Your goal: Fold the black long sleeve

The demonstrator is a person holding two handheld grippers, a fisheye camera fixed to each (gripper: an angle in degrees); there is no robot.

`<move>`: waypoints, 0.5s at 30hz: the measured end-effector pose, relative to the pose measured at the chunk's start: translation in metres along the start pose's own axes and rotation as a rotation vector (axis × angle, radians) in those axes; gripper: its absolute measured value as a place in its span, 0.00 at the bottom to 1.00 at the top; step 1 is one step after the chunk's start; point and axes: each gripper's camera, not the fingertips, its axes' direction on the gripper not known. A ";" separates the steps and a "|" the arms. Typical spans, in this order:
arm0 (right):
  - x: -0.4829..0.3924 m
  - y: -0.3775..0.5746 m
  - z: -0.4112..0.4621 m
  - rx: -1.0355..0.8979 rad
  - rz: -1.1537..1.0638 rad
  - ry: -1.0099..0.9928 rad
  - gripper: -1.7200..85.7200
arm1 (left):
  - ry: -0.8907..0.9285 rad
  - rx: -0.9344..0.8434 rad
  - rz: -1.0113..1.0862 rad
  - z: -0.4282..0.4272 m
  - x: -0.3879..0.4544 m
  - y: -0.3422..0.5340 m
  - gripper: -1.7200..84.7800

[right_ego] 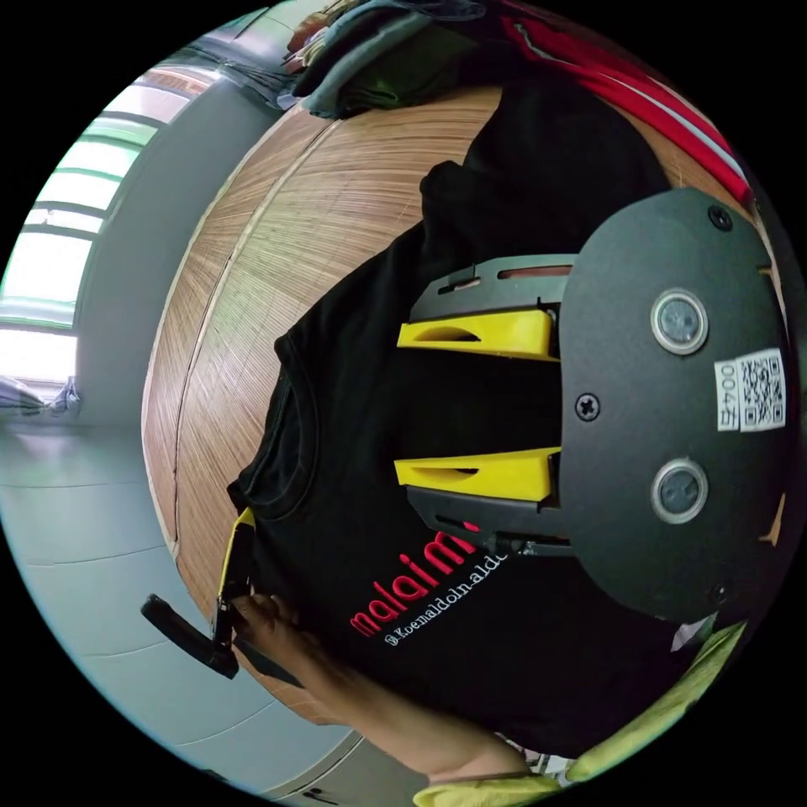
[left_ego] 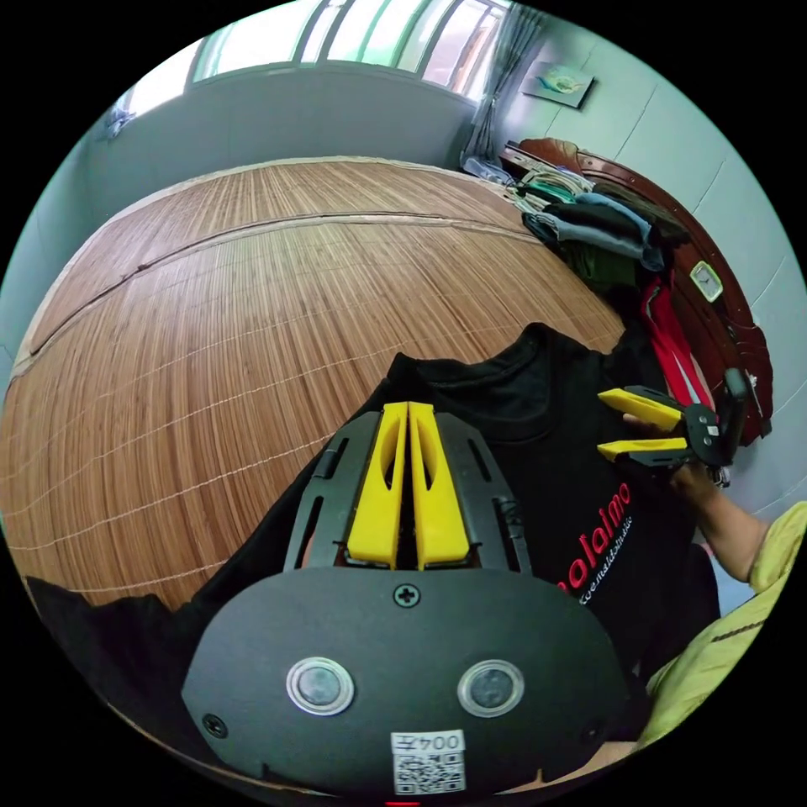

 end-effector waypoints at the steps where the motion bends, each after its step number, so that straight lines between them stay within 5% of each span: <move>1: 0.002 0.000 0.000 -0.002 0.007 -0.014 0.23 | -0.043 0.014 0.033 -0.009 0.012 0.005 0.02; 7: 0.000 0.001 -0.004 -0.002 0.008 -0.018 0.23 | -0.266 0.223 0.047 -0.151 0.045 0.062 0.02; 15: -0.007 0.005 -0.012 -0.003 0.008 -0.018 0.23 | -0.353 -0.006 -0.372 -0.183 -0.055 0.188 0.03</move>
